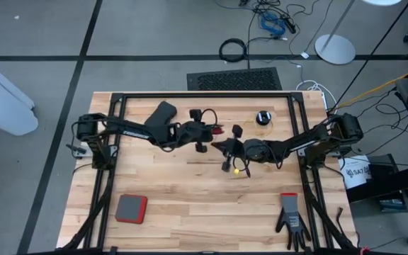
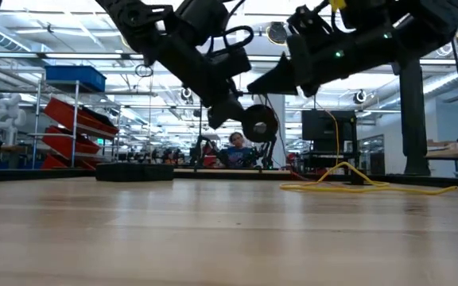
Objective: Coil cords
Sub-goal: Coil the red wire on the spool
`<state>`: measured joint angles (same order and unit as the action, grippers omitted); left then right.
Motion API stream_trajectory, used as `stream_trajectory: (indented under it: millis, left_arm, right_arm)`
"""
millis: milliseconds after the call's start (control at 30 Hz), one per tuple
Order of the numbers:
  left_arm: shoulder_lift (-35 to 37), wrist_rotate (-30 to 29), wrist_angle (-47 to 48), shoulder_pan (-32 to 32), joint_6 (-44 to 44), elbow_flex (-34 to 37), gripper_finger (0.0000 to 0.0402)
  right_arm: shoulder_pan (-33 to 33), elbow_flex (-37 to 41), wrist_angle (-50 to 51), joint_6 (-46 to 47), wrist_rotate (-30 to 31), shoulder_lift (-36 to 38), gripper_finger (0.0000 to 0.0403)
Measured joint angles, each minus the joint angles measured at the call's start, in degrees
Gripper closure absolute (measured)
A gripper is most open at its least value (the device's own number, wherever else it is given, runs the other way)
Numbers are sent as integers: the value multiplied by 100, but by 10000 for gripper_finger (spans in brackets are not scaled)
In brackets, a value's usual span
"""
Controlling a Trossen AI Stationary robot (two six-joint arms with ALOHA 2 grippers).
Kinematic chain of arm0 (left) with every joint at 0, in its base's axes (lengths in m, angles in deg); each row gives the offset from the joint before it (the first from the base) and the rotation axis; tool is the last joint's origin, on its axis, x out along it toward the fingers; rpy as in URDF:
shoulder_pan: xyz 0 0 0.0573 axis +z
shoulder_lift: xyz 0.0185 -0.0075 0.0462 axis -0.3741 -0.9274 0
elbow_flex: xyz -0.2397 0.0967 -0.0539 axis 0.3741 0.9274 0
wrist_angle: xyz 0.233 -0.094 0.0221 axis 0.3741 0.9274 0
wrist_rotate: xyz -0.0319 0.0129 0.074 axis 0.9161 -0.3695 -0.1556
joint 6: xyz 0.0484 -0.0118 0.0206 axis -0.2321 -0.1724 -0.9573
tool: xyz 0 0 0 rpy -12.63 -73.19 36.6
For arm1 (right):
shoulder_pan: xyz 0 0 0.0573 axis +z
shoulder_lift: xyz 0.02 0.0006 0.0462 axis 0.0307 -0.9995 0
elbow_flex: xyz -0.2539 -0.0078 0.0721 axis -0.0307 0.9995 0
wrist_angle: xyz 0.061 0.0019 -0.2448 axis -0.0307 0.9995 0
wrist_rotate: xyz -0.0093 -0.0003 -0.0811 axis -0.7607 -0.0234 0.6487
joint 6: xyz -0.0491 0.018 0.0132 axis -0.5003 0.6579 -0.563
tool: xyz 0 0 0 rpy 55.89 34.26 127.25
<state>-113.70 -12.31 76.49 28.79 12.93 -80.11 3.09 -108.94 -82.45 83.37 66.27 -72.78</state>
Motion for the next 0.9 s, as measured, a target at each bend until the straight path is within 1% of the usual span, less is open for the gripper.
stream_trajectory:
  millis: [67,133,300,467,600,800,900]
  left_arm:
    - [-136,-257,-364,-38,1,0,398]
    - [-267,-389,-708,-85,48,0,398]
    - [-425,-395,-1438,-130,499,0,398]
    - [-433,-393,-1873,-84,841,0,398]
    - [-433,-267,-2116,-67,1141,0,398]
    - [-433,-70,-2202,-63,1362,0,398]
    - [-433,21,-2188,-63,1437,0,398]
  right_arm:
    - [10,-74,3,-108,293,0,403]
    - [8,-133,-6,-175,510,0,403]
    - [15,-185,25,-385,929,0,403]
    - [91,-183,174,-587,1276,0,403]
    - [194,-183,178,-872,1639,0,403]
    - [339,-183,254,-1141,1711,0,403]
    - [443,-183,488,-1214,1894,0,403]
